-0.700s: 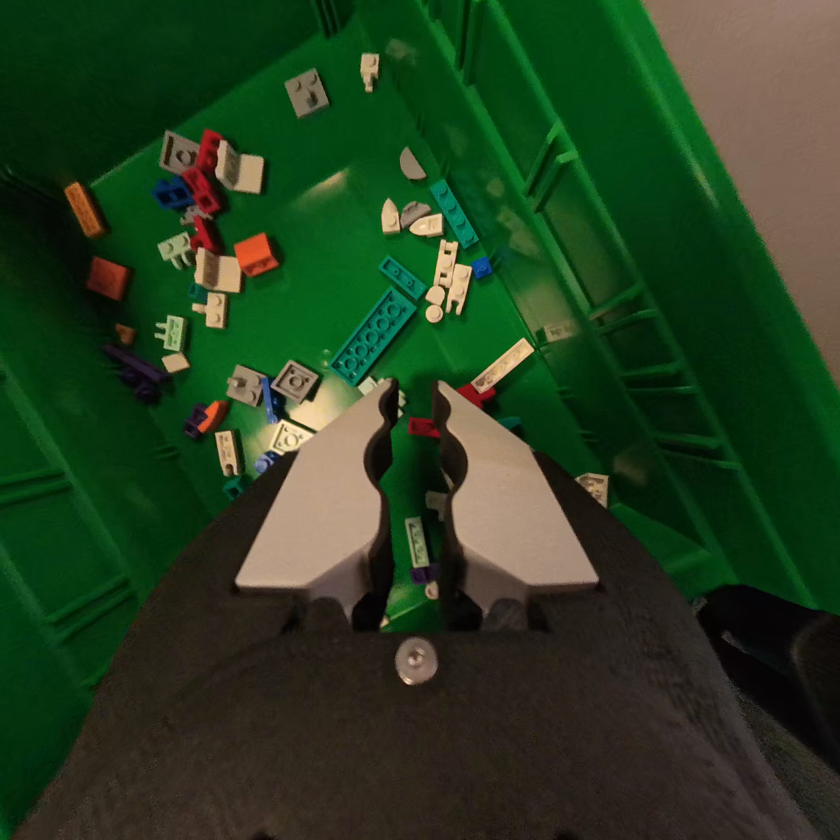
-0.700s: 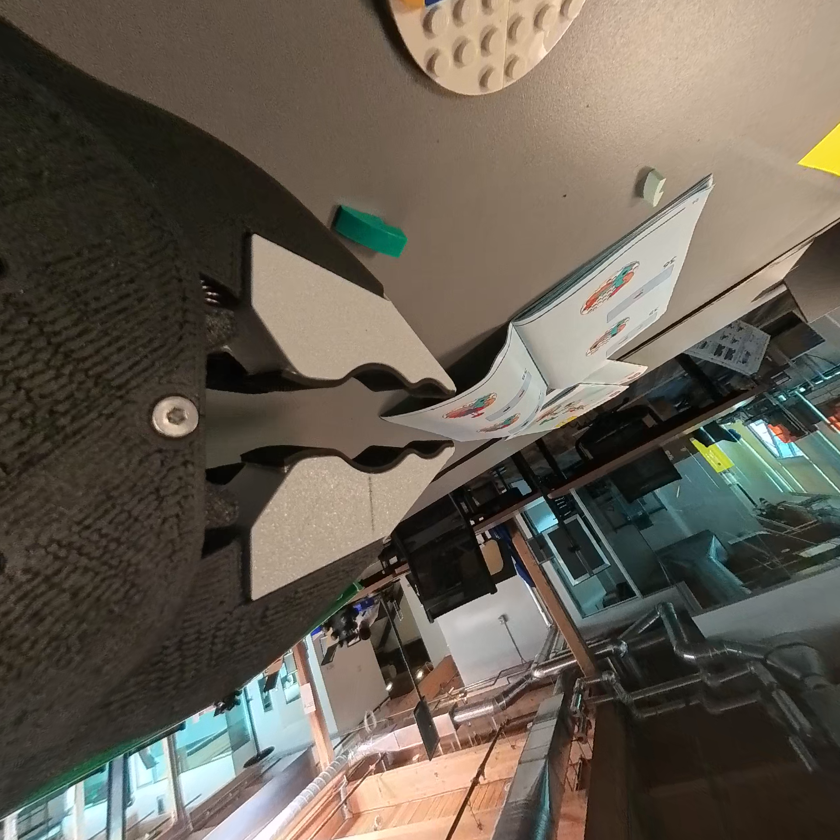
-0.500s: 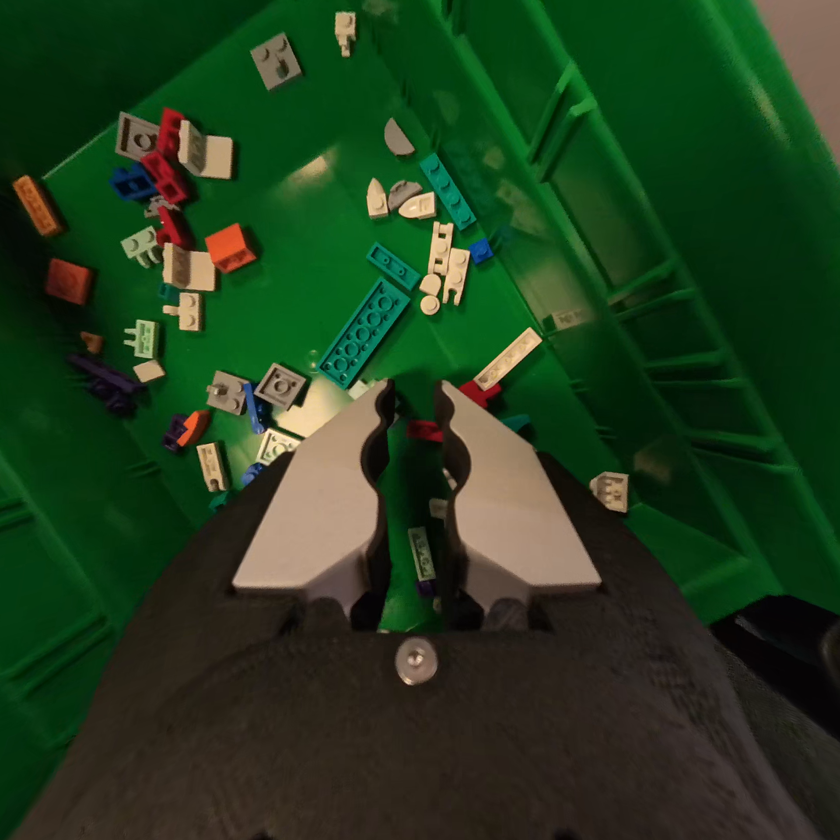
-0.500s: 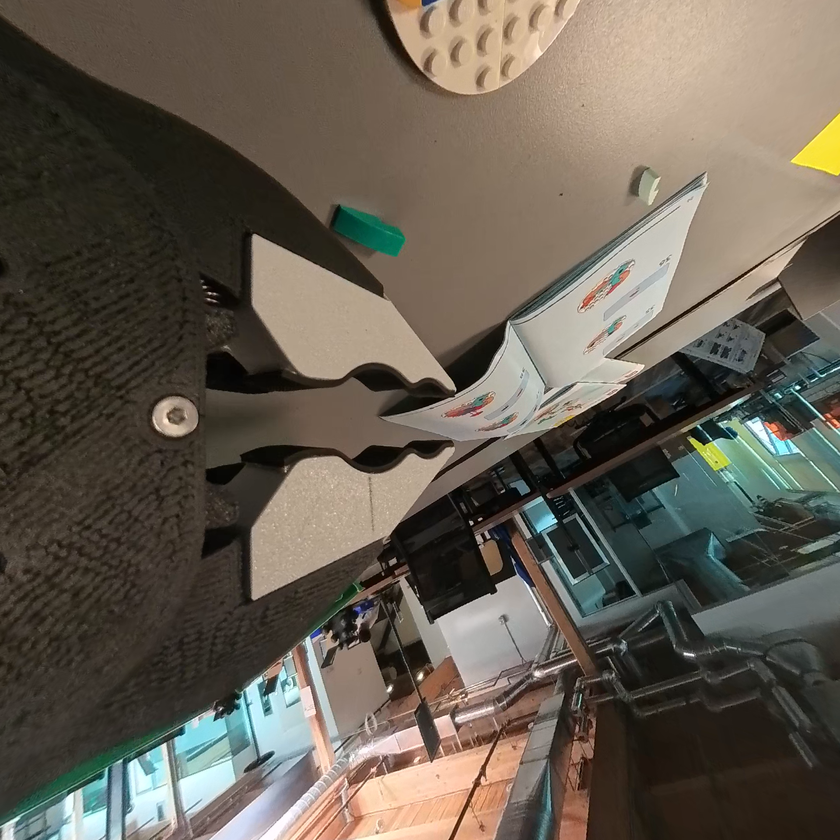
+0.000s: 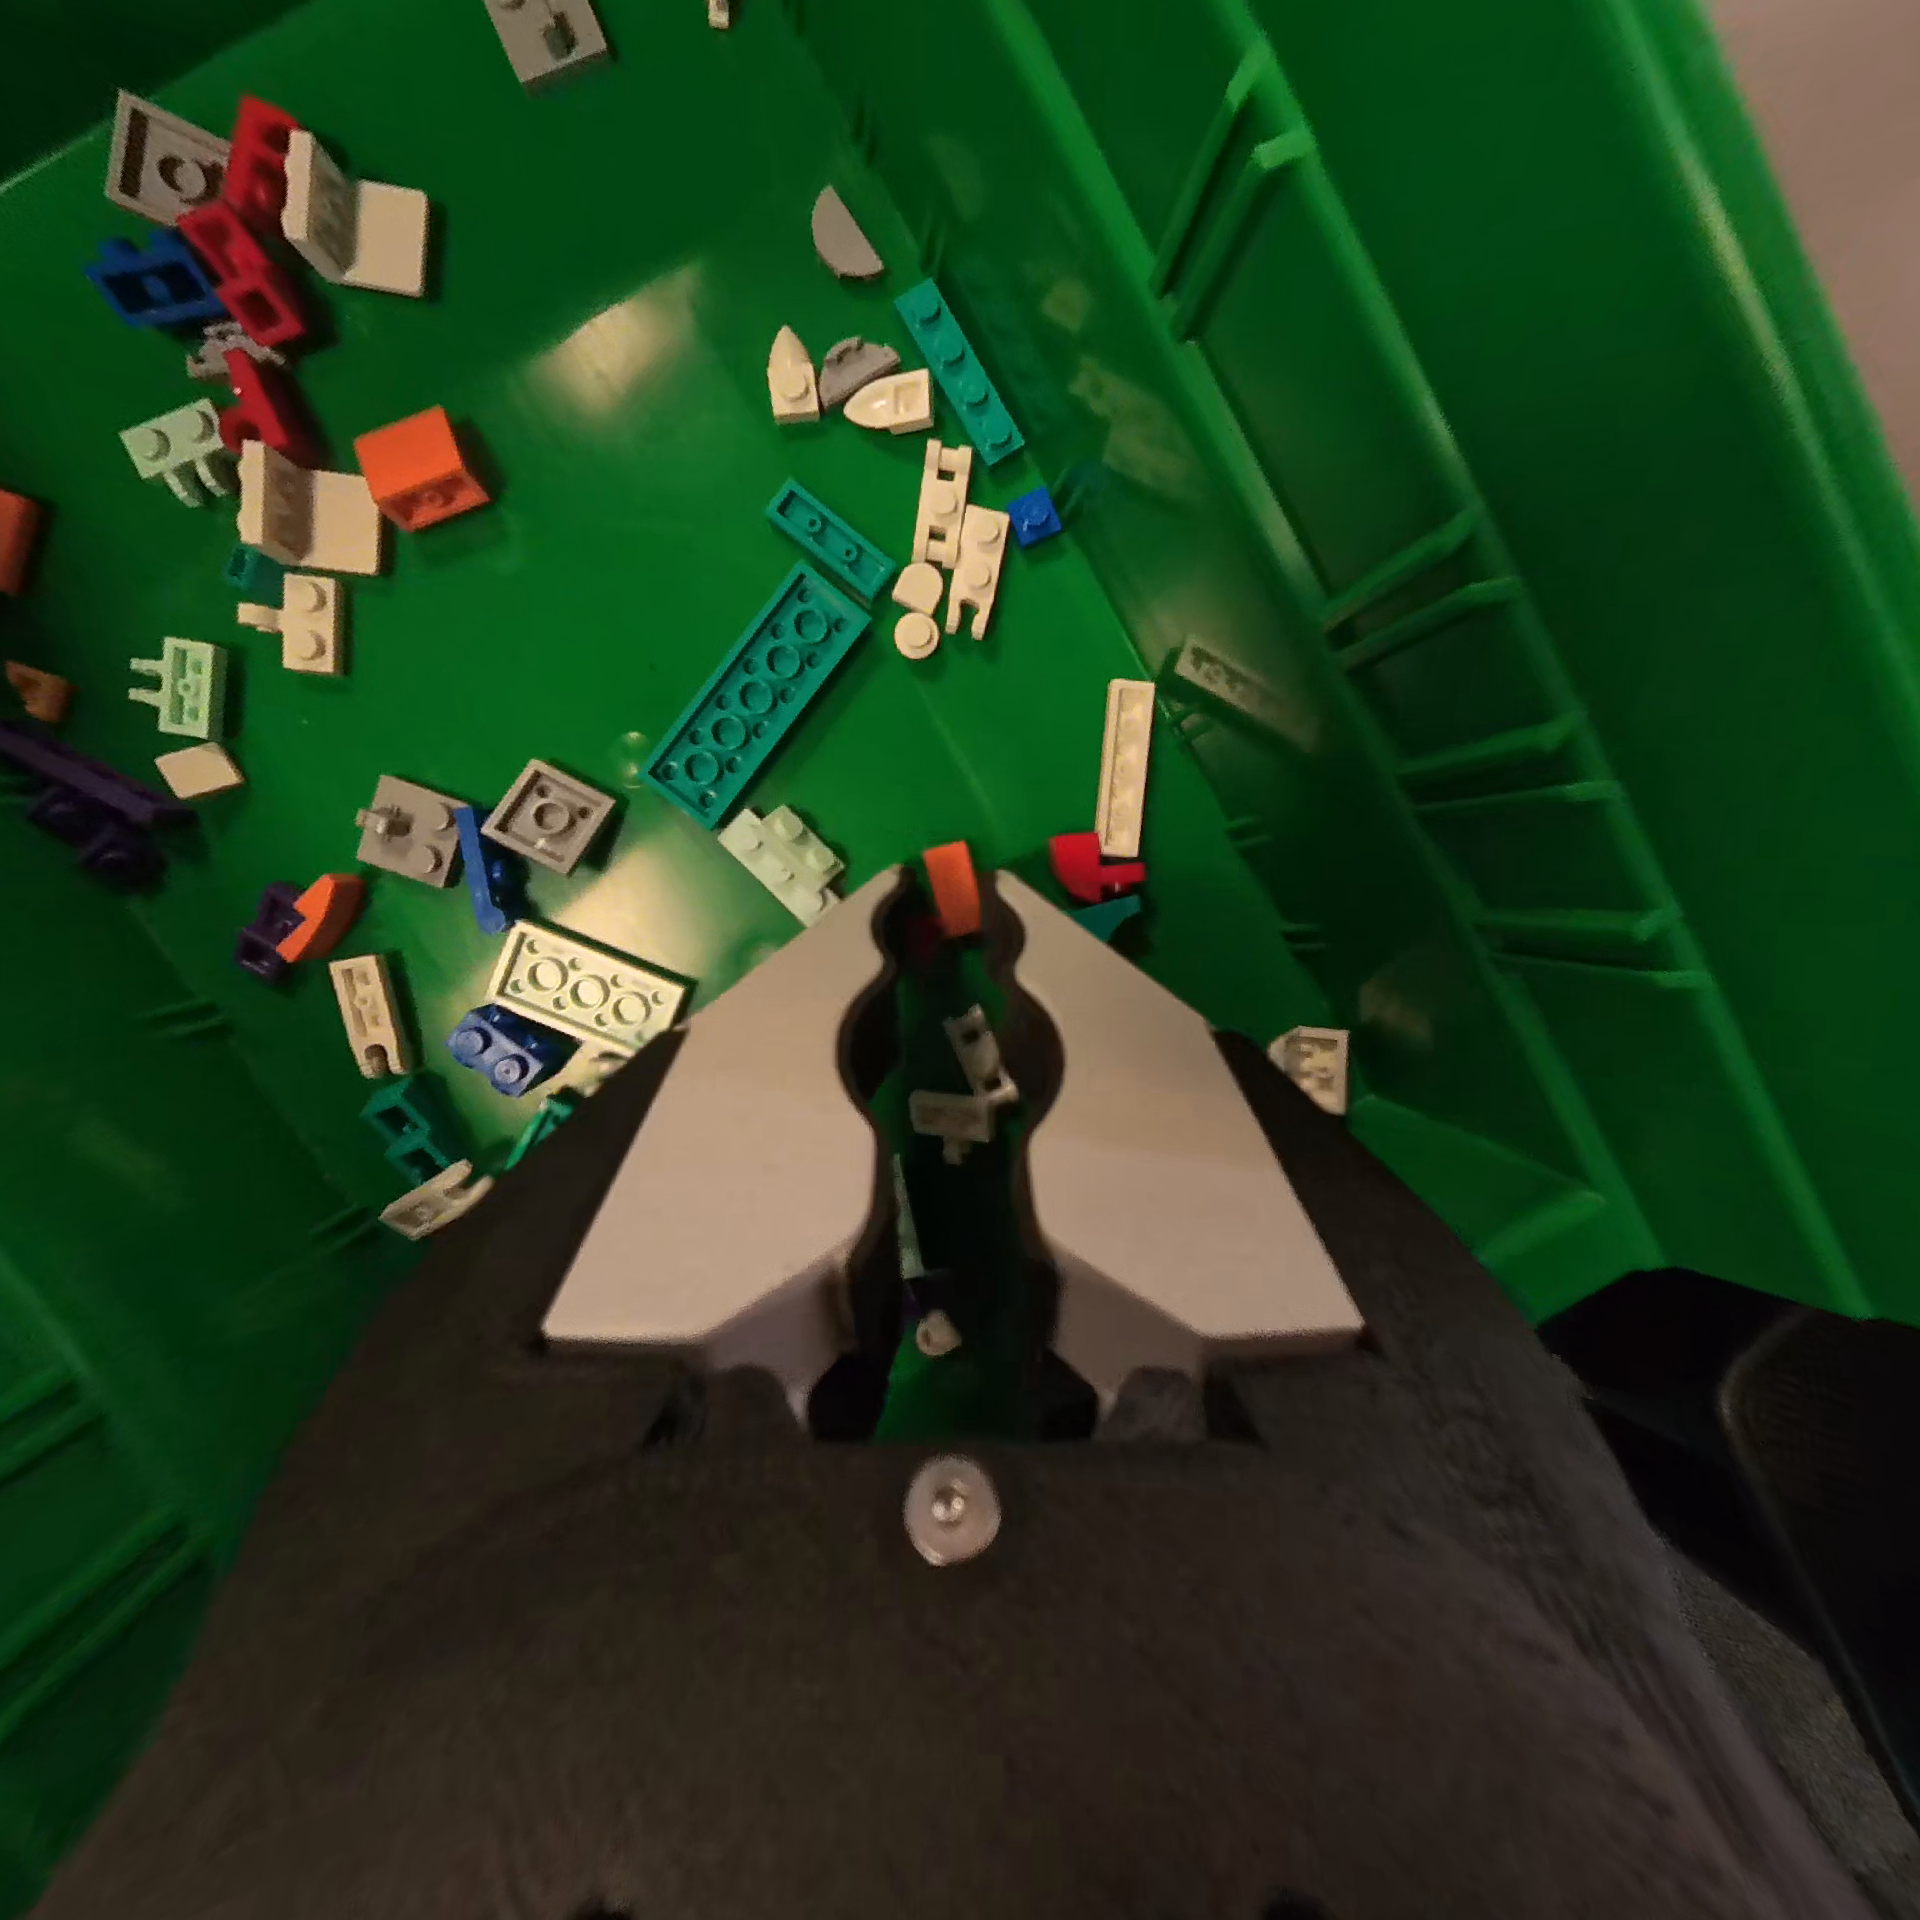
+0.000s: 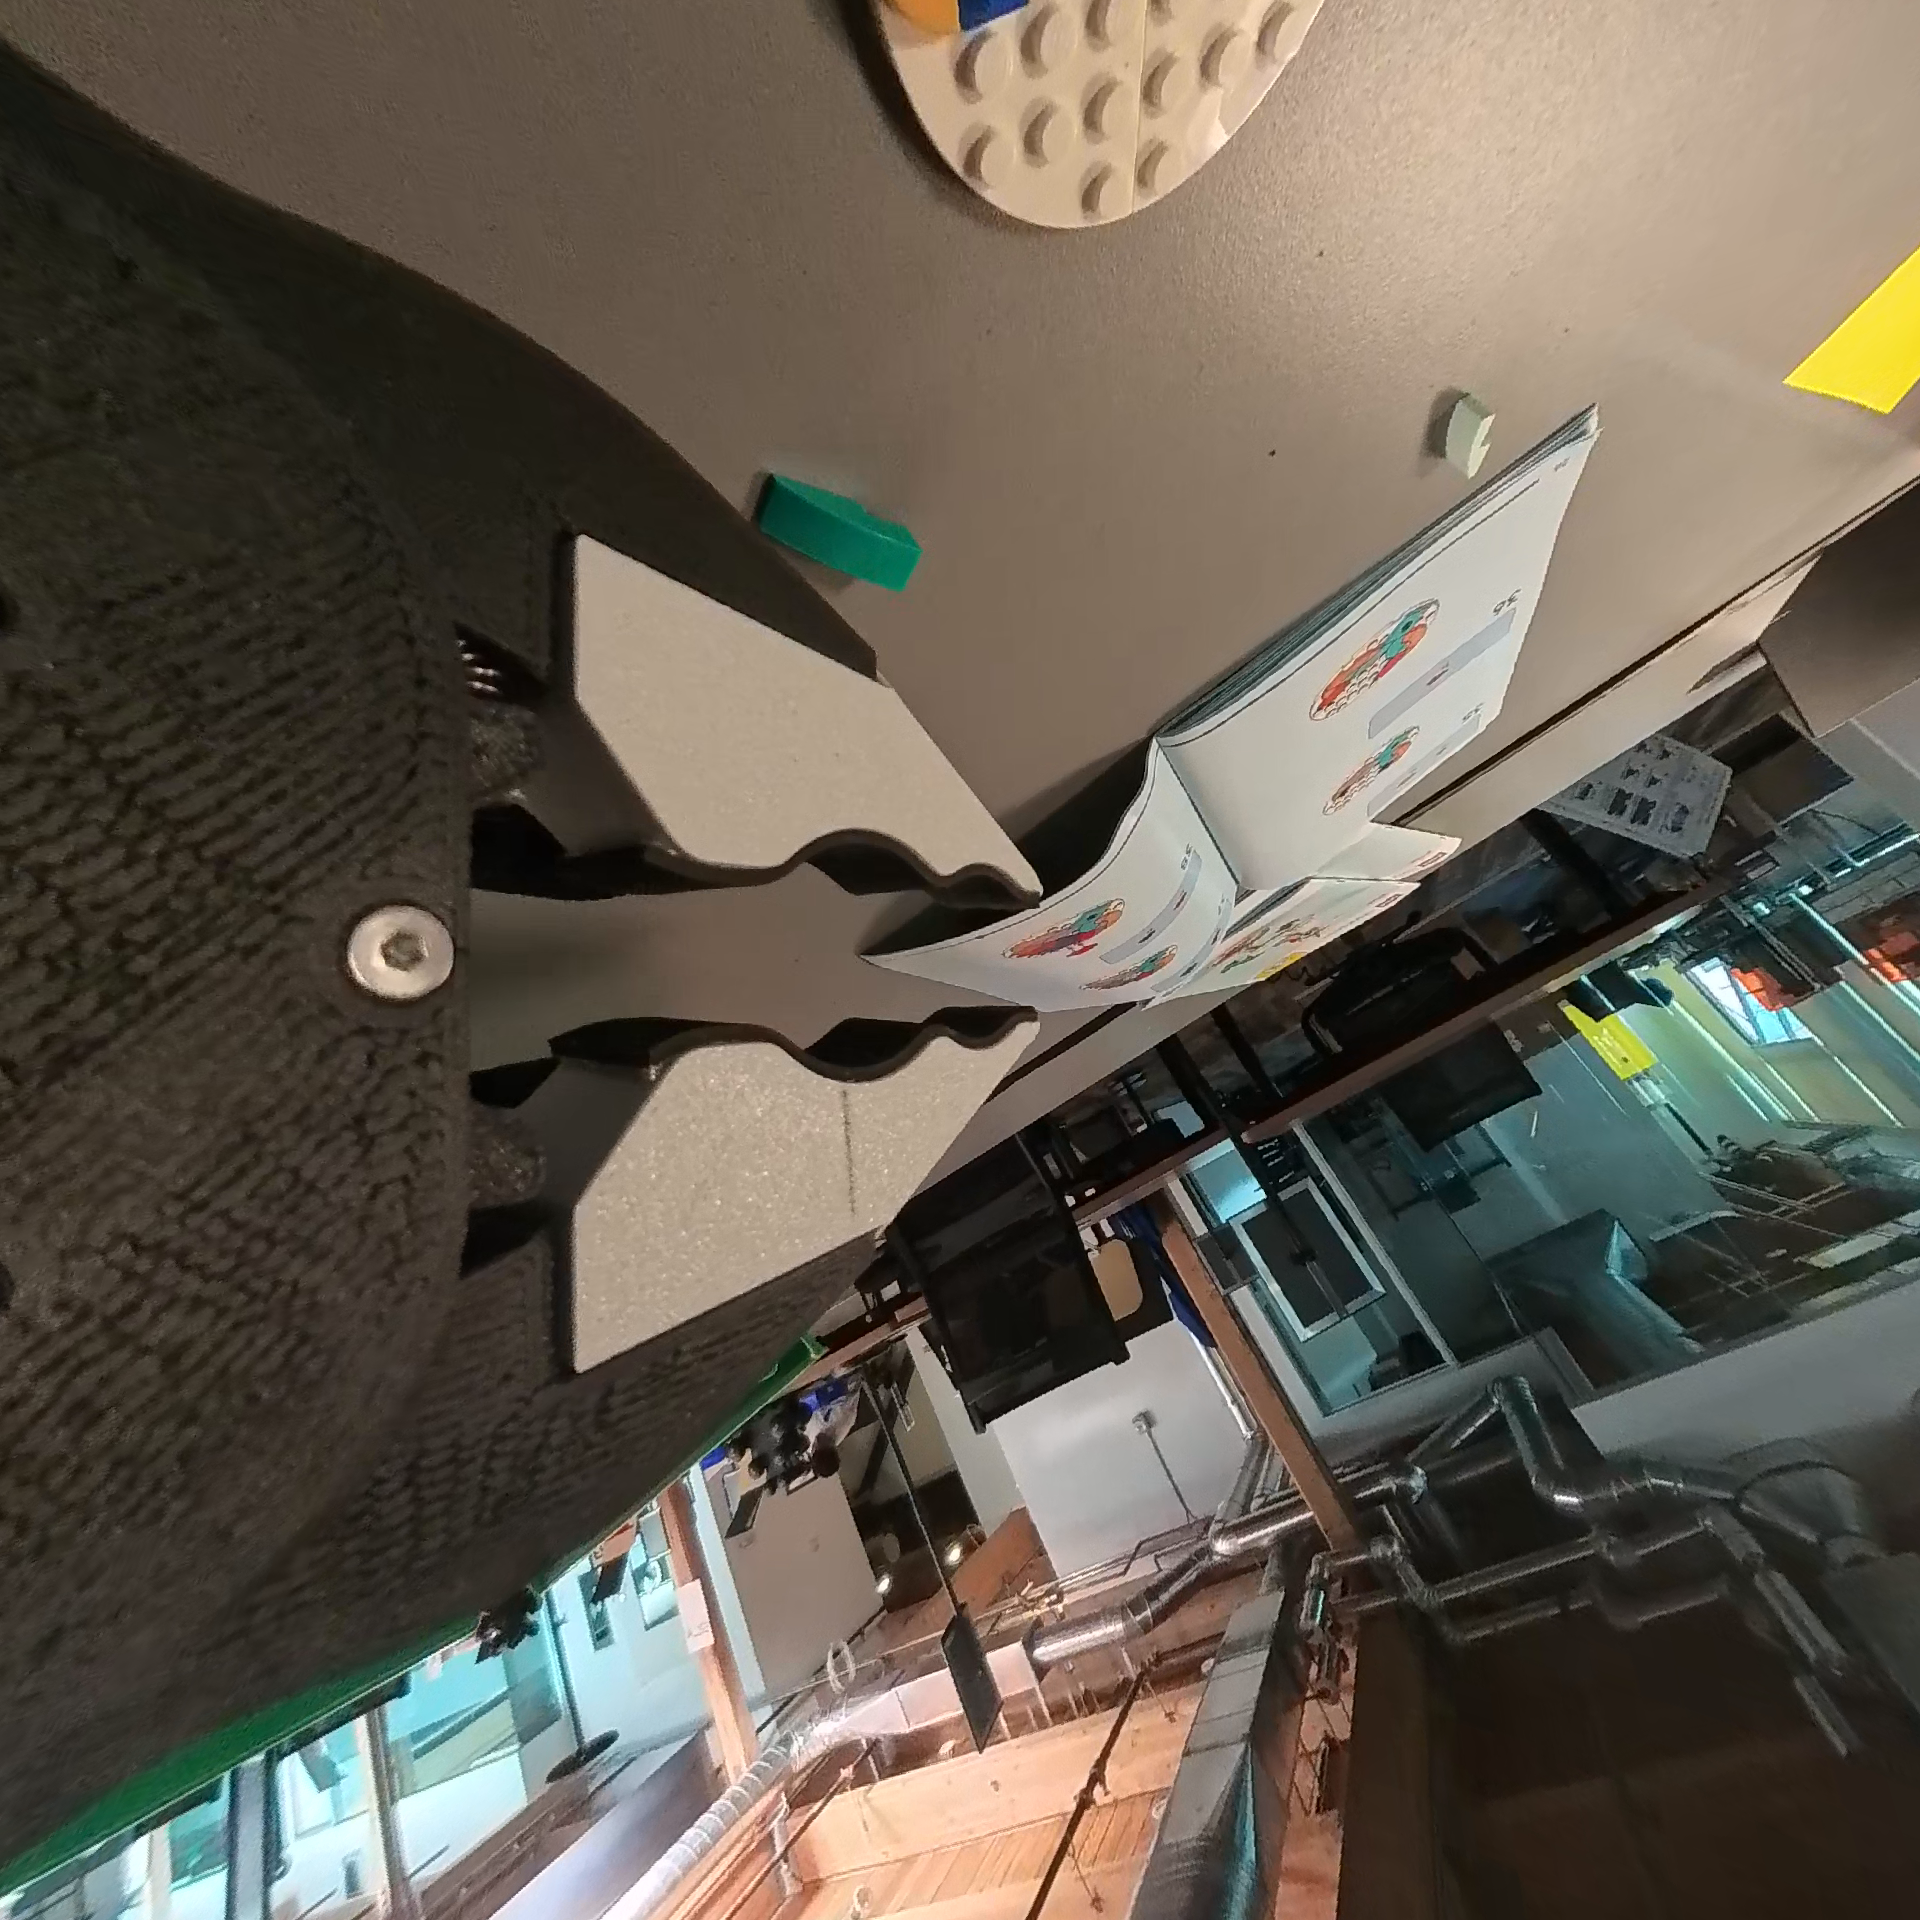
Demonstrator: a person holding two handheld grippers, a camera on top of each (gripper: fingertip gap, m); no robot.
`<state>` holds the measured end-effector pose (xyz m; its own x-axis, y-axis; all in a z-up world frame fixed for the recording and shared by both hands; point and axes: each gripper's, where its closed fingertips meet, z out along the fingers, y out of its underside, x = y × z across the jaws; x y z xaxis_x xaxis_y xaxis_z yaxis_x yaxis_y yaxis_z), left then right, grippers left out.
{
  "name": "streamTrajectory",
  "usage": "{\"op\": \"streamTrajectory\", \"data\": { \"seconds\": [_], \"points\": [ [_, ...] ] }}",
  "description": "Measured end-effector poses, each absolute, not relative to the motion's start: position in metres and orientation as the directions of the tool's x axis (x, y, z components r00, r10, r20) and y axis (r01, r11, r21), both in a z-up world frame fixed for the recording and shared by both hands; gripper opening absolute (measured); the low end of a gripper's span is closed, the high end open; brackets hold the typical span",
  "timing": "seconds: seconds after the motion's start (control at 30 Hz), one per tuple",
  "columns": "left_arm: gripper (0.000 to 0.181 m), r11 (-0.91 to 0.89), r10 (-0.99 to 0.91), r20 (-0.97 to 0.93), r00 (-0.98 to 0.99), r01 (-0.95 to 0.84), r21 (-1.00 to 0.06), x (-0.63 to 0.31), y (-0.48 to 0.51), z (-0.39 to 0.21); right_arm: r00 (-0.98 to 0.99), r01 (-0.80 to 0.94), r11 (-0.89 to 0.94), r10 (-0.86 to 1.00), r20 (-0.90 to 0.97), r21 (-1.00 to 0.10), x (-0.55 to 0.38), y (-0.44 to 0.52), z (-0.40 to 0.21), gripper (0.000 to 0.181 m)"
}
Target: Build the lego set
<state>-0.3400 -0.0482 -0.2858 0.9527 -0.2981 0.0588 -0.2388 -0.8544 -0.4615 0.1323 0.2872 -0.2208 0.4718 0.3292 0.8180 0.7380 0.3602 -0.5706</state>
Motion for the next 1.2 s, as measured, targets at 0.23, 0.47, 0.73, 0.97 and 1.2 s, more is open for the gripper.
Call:
{"op": "streamTrajectory", "data": {
  "seconds": [0.23,0.47,0.73,0.97,1.2],
  "points": [
    [0.007,-0.801,-0.265,0.130,0.955,-0.143,-0.581,-0.333,-0.037,-0.260,0.489,0.719,0.374,0.326,0.809,-0.586,0.132,0.285,-0.216,0.017],
    [0.007,-0.602,-0.383,0.556,0.737,0.258,-0.756,-0.290,-0.022,-0.154,0.525,0.666,0.407,0.338,0.781,-0.624,0.130,0.281,-0.208,0.017],
    [0.007,-0.509,-0.531,0.323,0.783,0.011,-0.861,-0.218,0.000,-0.114,0.502,0.605,0.492,0.374,0.779,-0.626,0.114,0.264,-0.201,0.016],
    [0.007,-0.571,-0.504,0.081,0.860,-0.262,-0.778,-0.114,0.056,-0.193,0.465,0.574,0.532,0.413,0.783,-0.622,0.103,0.253,-0.203,0.017],
    [0.007,-0.664,-0.487,-0.017,0.873,-0.382,-0.642,-0.093,0.076,-0.276,0.495,0.522,0.533,0.446,0.745,-0.666,0.104,0.250,-0.198,0.017]
  ]
}}
